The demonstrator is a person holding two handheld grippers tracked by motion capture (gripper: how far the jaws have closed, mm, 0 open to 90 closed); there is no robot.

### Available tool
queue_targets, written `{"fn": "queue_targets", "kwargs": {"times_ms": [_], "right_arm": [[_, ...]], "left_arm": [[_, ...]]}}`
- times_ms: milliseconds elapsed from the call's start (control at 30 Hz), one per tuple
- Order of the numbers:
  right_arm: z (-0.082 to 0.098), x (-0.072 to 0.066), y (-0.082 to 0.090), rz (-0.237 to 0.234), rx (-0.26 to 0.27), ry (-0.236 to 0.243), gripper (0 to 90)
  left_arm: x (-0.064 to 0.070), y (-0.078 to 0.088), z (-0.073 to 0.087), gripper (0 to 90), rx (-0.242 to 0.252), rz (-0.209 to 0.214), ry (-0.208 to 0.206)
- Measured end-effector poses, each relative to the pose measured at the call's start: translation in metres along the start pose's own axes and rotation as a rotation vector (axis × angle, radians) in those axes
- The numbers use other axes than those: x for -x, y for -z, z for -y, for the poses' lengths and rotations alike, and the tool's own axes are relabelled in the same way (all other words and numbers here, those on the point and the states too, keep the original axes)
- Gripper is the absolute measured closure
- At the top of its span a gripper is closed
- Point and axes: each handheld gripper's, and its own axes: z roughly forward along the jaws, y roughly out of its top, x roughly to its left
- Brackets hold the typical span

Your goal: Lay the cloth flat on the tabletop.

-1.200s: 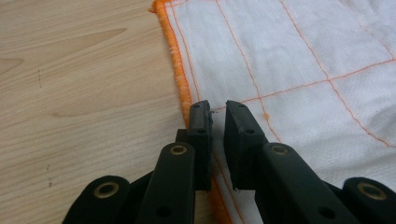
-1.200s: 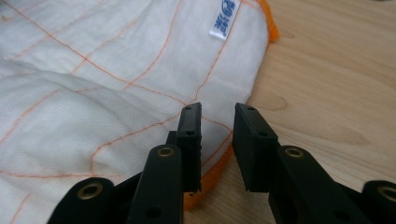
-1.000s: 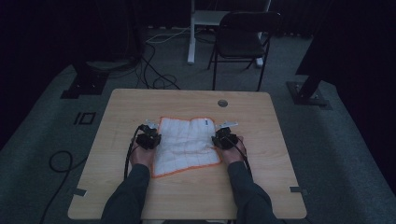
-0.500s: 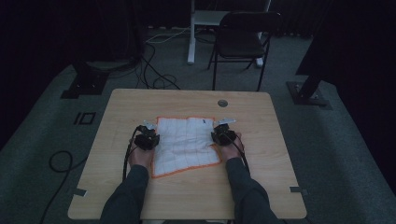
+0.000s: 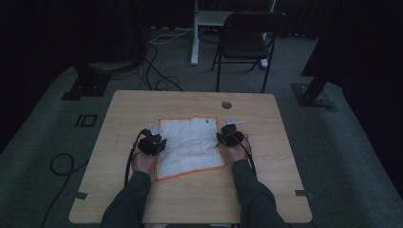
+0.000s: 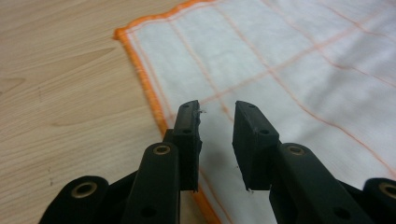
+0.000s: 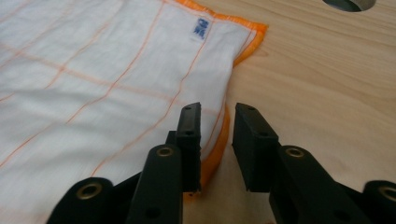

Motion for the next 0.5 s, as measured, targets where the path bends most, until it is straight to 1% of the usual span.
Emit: {"fn": "queue_targets", "kwargs": {"times_ms": [67,133,200,233,267,367,467,500], "right_arm": [[0.006,-0.002,0.009,-0.005,0.009,0.014,71.7],[0.013,-0.005,0.016,-0.012,0.020,0.024,70.8],[0.020,-0.008,0.021,-0.030,0.021,0.029,67.8],[0.023,-0.010,0.023,-0.037,0.017,0.046,66.1],[0.026,-0.011,0.024,-0.036,0.018,0.059,65.1],[0.031,-0.014,0.026,-0.041,0.019,0.056,63.0],[0.032,-0.017,0.022,-0.027,0.006,0.071,60.6],[0.032,-0.017,0.020,-0.025,-0.001,0.068,60.0]], "left_arm": [[0.003,0.004,0.003,72.8,0.000,0.009,-0.015],[0.006,0.008,0.008,73.2,-0.003,0.004,-0.025],[0.008,0.010,0.012,73.5,-0.008,0.004,-0.030],[0.008,0.012,0.015,73.5,-0.007,0.004,-0.028],[0.007,0.013,0.017,73.6,-0.004,0.002,-0.024],[0.005,0.017,0.022,73.7,-0.002,0.007,-0.008],[0.005,0.017,0.027,73.7,-0.008,0.010,-0.011],[0.006,0.017,0.028,73.6,-0.008,0.010,-0.006]]}}
